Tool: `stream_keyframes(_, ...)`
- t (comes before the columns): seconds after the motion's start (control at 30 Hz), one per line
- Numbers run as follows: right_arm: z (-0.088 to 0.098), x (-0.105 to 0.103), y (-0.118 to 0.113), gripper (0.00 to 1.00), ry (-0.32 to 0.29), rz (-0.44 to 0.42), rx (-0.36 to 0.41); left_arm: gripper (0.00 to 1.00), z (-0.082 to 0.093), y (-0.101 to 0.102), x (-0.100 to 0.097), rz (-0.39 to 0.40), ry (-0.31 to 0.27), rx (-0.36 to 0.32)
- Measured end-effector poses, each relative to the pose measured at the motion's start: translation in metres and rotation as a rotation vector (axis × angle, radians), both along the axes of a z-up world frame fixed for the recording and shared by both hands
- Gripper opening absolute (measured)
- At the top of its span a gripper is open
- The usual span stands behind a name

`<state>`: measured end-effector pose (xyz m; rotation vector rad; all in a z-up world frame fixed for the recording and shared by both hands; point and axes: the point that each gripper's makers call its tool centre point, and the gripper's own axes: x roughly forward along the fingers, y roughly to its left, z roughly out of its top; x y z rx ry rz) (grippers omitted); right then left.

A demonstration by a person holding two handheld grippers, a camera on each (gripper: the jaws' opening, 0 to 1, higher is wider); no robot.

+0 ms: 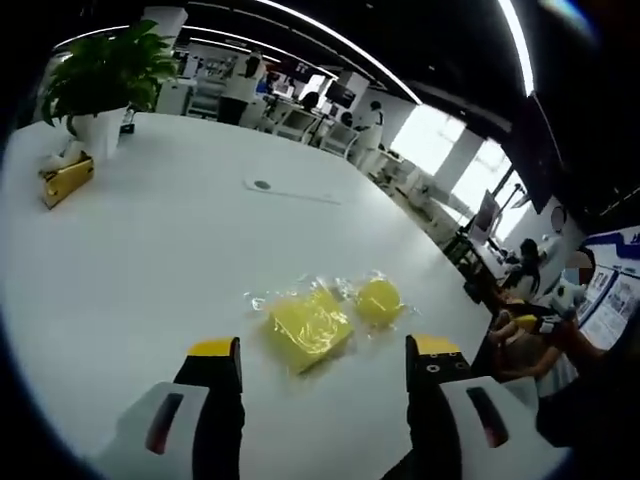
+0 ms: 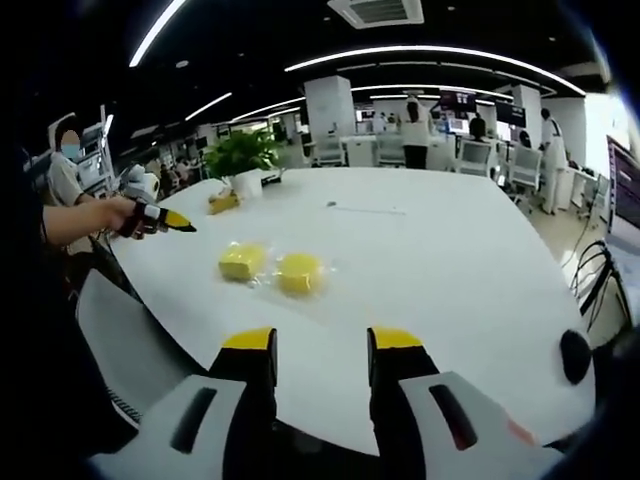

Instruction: Compare the silicone blocks by pressing each to a similar depth, holding the contact briefly, and releasing to observe deformation and rebound differences across the visible hardness samples.

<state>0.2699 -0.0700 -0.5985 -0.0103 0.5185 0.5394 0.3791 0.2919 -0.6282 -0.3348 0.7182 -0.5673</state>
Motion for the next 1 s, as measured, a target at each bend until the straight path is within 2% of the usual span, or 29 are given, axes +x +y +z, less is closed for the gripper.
stream_keyframes(0.1,-0.002,0.000,-0.002,0.30,0.008,-0.006,-0.007,0.65,-0.004,-0.002,0.010,0.007,0.007,-0.013)
stream_keyframes(0.27,-0.008,-0.001,-0.006,0.27,0.029,-0.019,-0.025,0.62,-0.017,-0.010,0.033,0.050,0.041,-0.074)
stream_keyframes(0.3,-0.009,0.000,-0.007,0.27,0.033,-0.020,-0.027,0.62,-0.024,-0.012,0.038,0.052,0.055,-0.079)
stream_keyframes(0.33,-0.011,0.000,-0.008,0.27,0.037,-0.020,-0.029,0.61,-0.034,-0.011,0.040,0.076,0.095,-0.065)
stream_keyframes(0.43,-0.010,0.000,-0.011,0.26,0.041,-0.021,-0.036,0.61,-0.049,-0.013,0.049,0.078,0.104,-0.030)
stream_keyframes(0.6,-0.010,0.003,-0.017,0.26,0.046,-0.033,-0.040,0.61,-0.064,-0.020,0.057,0.079,0.136,-0.036)
stream_keyframes(0.73,-0.014,0.006,-0.017,0.26,0.056,-0.039,-0.044,0.59,-0.073,-0.024,0.068,0.100,0.154,-0.069)
stream_keyframes(0.8,-0.014,0.007,-0.016,0.26,0.056,-0.035,-0.042,0.58,-0.082,-0.023,0.070,0.128,0.184,-0.081)
stream_keyframes(0.87,-0.013,0.008,-0.014,0.26,0.055,-0.030,-0.044,0.56,-0.087,-0.022,0.074,0.170,0.212,-0.123)
stream_keyframes(0.93,-0.014,0.008,-0.014,0.26,0.057,-0.028,-0.047,0.50,-0.093,-0.023,0.074,0.213,0.252,-0.177)
stream_keyframes(0.97,-0.014,0.008,-0.014,0.26,0.057,-0.028,-0.049,0.46,-0.093,-0.027,0.077,0.211,0.243,-0.215)
stream_keyframes(1.0,-0.014,0.008,-0.015,0.26,0.057,-0.030,-0.049,0.40,-0.096,-0.027,0.077,0.210,0.243,-0.217)
